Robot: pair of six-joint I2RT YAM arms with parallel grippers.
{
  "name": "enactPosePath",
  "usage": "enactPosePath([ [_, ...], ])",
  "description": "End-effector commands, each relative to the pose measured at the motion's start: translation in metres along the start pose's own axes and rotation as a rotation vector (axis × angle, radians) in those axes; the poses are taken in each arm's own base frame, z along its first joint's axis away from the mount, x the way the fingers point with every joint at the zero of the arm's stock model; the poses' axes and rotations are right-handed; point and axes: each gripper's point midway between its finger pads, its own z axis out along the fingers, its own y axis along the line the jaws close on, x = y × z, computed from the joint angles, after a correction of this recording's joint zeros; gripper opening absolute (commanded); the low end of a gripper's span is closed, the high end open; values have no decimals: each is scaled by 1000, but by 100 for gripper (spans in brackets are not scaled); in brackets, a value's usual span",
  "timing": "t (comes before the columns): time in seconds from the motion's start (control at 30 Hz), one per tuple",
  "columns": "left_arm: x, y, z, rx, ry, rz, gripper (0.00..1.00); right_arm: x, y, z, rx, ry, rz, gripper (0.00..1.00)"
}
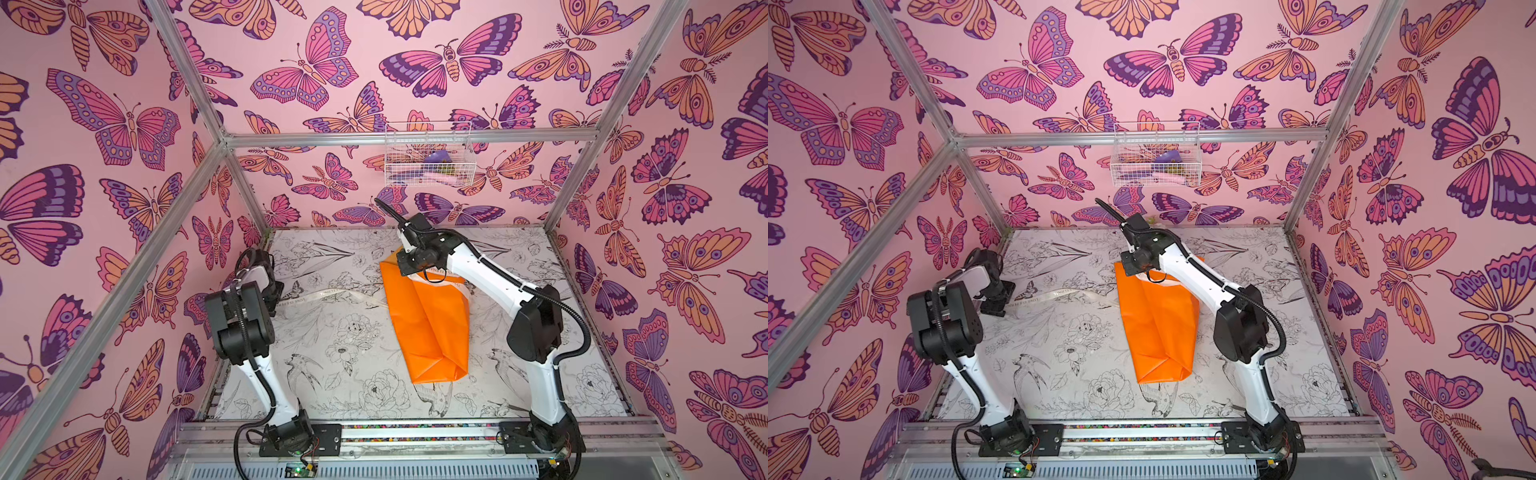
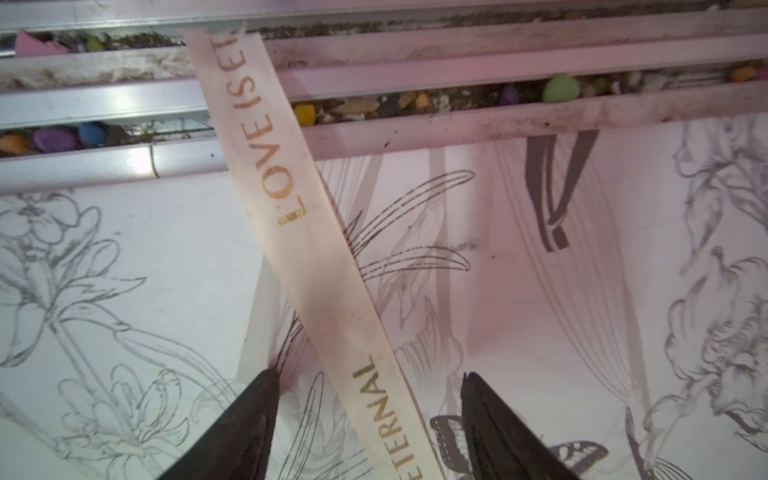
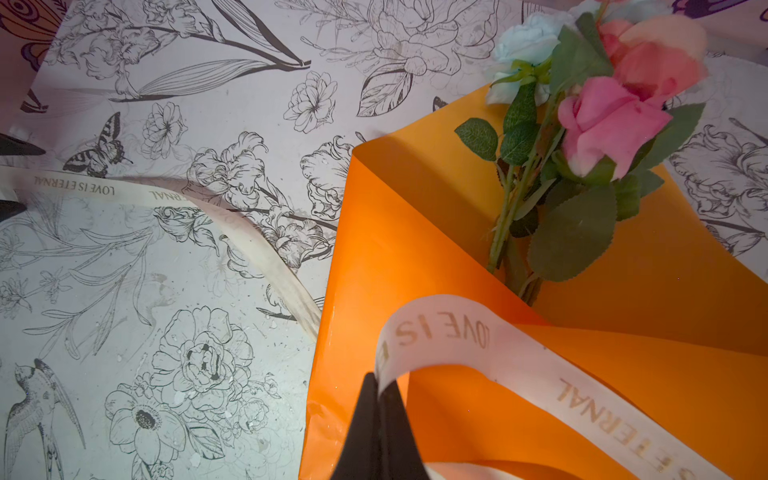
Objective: Tie the bouquet of fake flowers
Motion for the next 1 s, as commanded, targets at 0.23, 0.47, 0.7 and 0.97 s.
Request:
enactPosePath([
  [0.23,60,30,23,-225,161,-59,51,-7,10,-2,-17,-18,3,0],
  [0.47,81,33,32,-234,189,-123,23,-11,7,-14,-5,-40,4,0],
  [0.7,87,-5,36,-9,266,-78,0,-9,5,-17,7,-40,5,0],
  [0.97,79,-81,-51,651,193,149,0,-10,3,-33,0,-68,6,0],
])
